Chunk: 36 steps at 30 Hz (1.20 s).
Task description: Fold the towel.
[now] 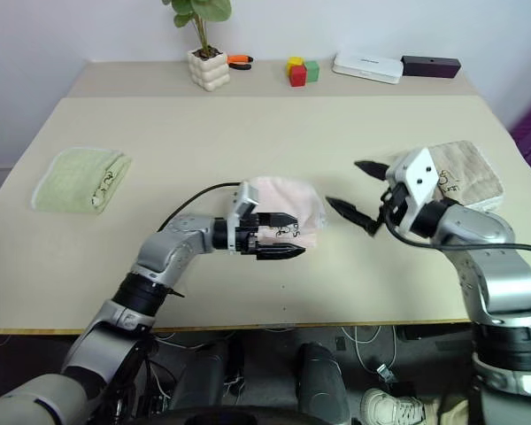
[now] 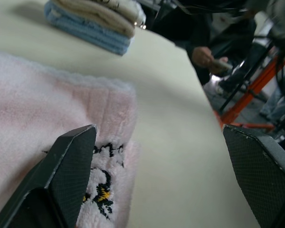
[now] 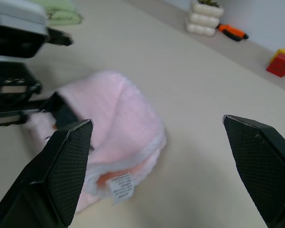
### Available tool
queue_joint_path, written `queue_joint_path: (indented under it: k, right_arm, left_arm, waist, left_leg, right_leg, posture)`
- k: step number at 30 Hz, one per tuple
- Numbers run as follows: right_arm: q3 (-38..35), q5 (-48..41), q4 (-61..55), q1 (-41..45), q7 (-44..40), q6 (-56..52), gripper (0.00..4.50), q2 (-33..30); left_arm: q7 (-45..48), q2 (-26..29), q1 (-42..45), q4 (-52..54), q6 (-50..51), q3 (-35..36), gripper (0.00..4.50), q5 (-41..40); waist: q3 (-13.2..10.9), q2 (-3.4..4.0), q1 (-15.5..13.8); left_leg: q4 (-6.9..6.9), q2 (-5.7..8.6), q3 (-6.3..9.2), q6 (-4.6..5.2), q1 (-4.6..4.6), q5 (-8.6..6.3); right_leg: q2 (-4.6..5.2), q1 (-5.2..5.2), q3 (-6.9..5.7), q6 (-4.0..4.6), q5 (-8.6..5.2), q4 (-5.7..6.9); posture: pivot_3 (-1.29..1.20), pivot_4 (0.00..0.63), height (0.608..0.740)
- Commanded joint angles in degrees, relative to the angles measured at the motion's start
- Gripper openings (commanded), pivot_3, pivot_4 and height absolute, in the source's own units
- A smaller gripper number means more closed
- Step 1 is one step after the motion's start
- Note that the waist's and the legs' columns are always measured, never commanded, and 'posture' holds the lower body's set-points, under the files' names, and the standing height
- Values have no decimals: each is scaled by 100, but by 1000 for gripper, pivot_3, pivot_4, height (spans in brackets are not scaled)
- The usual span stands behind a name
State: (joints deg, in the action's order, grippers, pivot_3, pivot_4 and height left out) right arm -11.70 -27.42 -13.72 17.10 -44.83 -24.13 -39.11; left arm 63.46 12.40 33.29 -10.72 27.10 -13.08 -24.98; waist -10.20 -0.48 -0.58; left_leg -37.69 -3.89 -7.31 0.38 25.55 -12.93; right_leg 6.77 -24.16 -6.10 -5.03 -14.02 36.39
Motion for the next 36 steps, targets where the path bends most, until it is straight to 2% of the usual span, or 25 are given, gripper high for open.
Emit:
queue_joint_path:
  k: [1, 3, 6, 8, 9, 11, 12, 16, 17, 18, 23, 27, 31, 36]
  right_arm:
    - [-66, -96, 45, 337, 416, -26, 4500, 329]
    - [-64, -119, 91, 482, 758, -81, 4500, 658]
    - [-28, -224, 36, 636, 1342, -245, 4500, 1277]
    - [117, -79, -19, 650, 1622, -244, 4500, 1567]
    - [160, -97, -36, 665, 1786, -294, 3950, 1759]
    - [310, -14, -75, 699, 2099, -308, 3218, 2077]
    - [398, 63, -102, 711, 2257, -293, 2617, 2212]
    - [761, 437, -94, 771, 2920, -276, 666, 2761]
    - [912, 589, -73, 767, 3005, -277, 160, 2814]
    - [1029, 727, -64, 756, 3072, -267, 69, 2842]
    - [1495, 1179, 55, 622, 3247, -425, 69, 2903]
    - [1978, 1864, 538, 340, 3399, -618, 69, 2694]
    - [1640, 1901, 892, 226, 3616, -684, 69, 2771]
    - [1440, 1963, 1088, 40, 3743, -664, 69, 2752]
  left_arm:
    - [-204, -6, 32, 459, 108, 600, 4445, -471]
    - [-581, -108, 106, 387, 10, 1007, 4445, -588]
    - [-1208, -313, 279, 251, 394, 1716, 4445, -1121]
    - [-1577, -442, 348, 125, 325, 1982, 3946, -1169]
    - [-1865, -529, 404, -23, 135, 2090, 3630, -1053]
    - [-2304, -715, 490, -240, -180, 2268, 2688, -924]
    - [-2469, -794, 527, -318, -259, 2316, 2084, -892]
    - [-2704, -1065, 463, -346, -385, 2028, 77, -633]
    - [-2758, -1128, 432, -343, -367, 1960, 0, -591]
    - [-2793, -1167, 405, -337, -379, 1906, 0, -543]
    - [-2903, -1259, 321, -364, -282, 1764, 0, -462]
    - [-2939, -1079, 256, -683, -120, 1265, 0, 69]
    - [-3057, -925, 234, -1039, -328, 1079, 0, 501]
    - [-3142, -853, 216, -1233, -368, 1123, 0, 669]
  waist:
    - [1, 1, -9]
    - [1, 1, -11]
    - [1, 1, -10]
    - [1, 1, -13]
    - [1, 1, -14]
    - [1, 1, -10]
    - [1, 1, -9]
    - [1, 1, -8]
    - [2, 1, -8]
    - [2, 1, -9]
    - [2, 1, 17]
    - [4, 3, 17]
    - [4, 3, 25]
    - [7, 1, 3]
  left_leg:
    - [-2, -1, 0, 0, 0, 0]
    - [-6, 0, 1, 0, -1, 0]
    - [-17, 0, 4, 3, 4, -1]
    - [-22, 0, 3, 5, 5, -3]
    - [-23, 0, 3, 6, 5, -3]
    - [-24, 1, 3, 6, 4, -4]
    - [-25, 1, 3, 6, 4, -4]
    - [-25, 1, 2, 6, 5, -3]
    - [-25, 2, 2, 6, 6, -3]
    - [-26, 2, 2, 6, 5, -3]
    - [-26, 2, 2, 6, 6, -4]
    - [-25, 2, 2, 6, 4, -4]
    - [-25, 2, 1, 6, 7, -4]
    - [-27, 1, 4, 6, 1, -4]
  right_leg:
    - [0, 0, 0, 0, 0, 3]
    - [0, 4, 0, 0, 0, 6]
    - [0, 5, -1, -4, 2, 11]
    - [0, 5, -1, -7, 4, 16]
    - [0, 6, -1, -8, 4, 17]
    - [0, 8, -1, -9, 4, 18]
    - [0, 8, -1, -9, 5, 19]
    - [-1, 5, -1, -9, 5, 25]
    - [-1, 5, -1, -9, 5, 26]
    - [0, 5, -1, -9, 5, 27]
    - [-1, 3, -1, -9, 4, 28]
    - [-1, 3, -1, -8, 4, 30]
    - [0, -3, -1, -8, 4, 31]
    - [0, 6, -1, -8, 4, 30]
  posture:
    - [0, 150, 740]
    - [0, 150, 740]
    - [0, 150, 740]
    - [0, 150, 740]
    - [0, 150, 740]
    - [0, 150, 740]
    - [0, 150, 740]
    - [0, 150, 740]
    - [0, 150, 740]
    - [0, 150, 740]
    - [0, 150, 740]
    - [0, 150, 740]
    - [0, 150, 740]
    - [0, 150, 740]
